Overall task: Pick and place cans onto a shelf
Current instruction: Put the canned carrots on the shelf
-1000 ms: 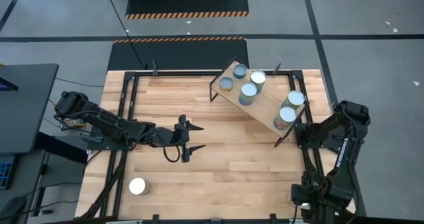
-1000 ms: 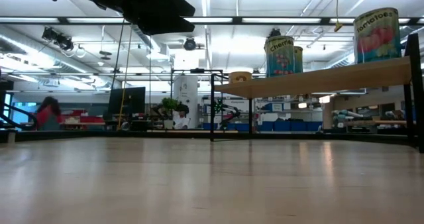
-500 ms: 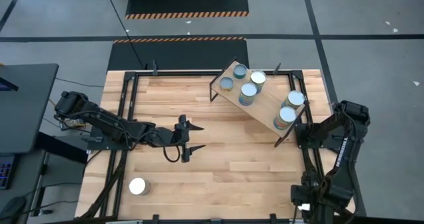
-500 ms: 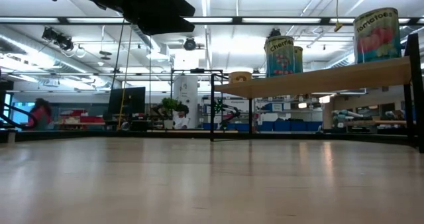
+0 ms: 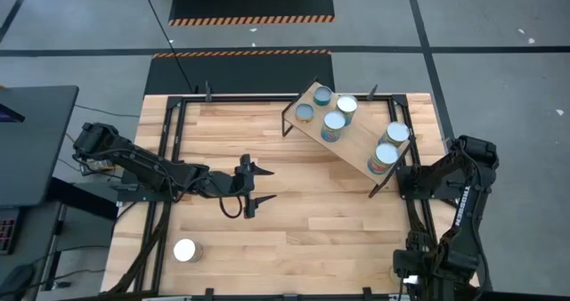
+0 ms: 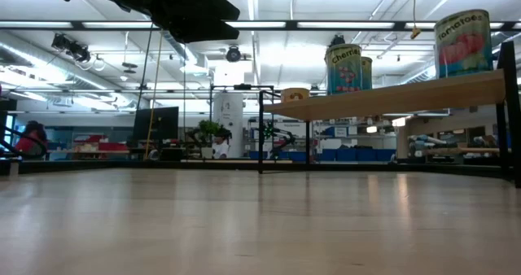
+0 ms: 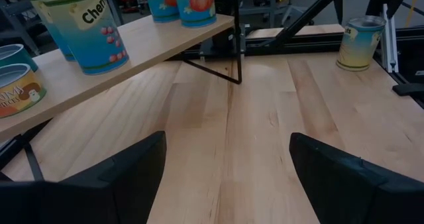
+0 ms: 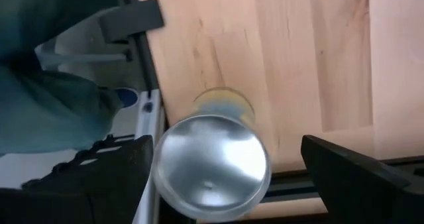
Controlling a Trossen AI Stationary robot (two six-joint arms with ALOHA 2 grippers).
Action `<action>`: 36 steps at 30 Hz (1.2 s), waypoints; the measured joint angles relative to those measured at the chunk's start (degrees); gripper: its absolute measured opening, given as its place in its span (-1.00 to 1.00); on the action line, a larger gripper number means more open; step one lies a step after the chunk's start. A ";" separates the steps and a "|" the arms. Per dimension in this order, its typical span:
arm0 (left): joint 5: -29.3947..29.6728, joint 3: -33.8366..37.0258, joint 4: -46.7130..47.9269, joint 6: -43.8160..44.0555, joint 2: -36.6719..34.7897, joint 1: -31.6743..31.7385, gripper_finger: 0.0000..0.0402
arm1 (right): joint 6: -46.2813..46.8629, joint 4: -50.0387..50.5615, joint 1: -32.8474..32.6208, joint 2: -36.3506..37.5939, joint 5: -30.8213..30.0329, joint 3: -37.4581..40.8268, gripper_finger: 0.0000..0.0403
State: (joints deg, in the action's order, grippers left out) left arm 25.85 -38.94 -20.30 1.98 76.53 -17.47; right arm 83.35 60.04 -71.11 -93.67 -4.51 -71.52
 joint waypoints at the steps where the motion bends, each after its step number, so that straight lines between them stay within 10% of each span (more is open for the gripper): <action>1: 0.00 0.00 0.00 0.00 0.00 0.00 0.62 | 0.31 -0.78 0.00 0.00 0.17 0.78 0.94; 21: 0.00 0.00 -0.01 0.00 0.00 0.00 0.62 | -3.57 -5.44 2.30 0.07 10.01 7.83 0.57; 36: 0.00 0.00 -0.02 0.00 0.00 0.00 0.62 | -40.17 26.66 34.93 0.04 -3.23 -21.12 0.59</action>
State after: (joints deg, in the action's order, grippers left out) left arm 25.85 -38.94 -20.31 1.98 76.53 -17.47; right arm 43.19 86.70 -36.18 -93.62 -7.74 -92.64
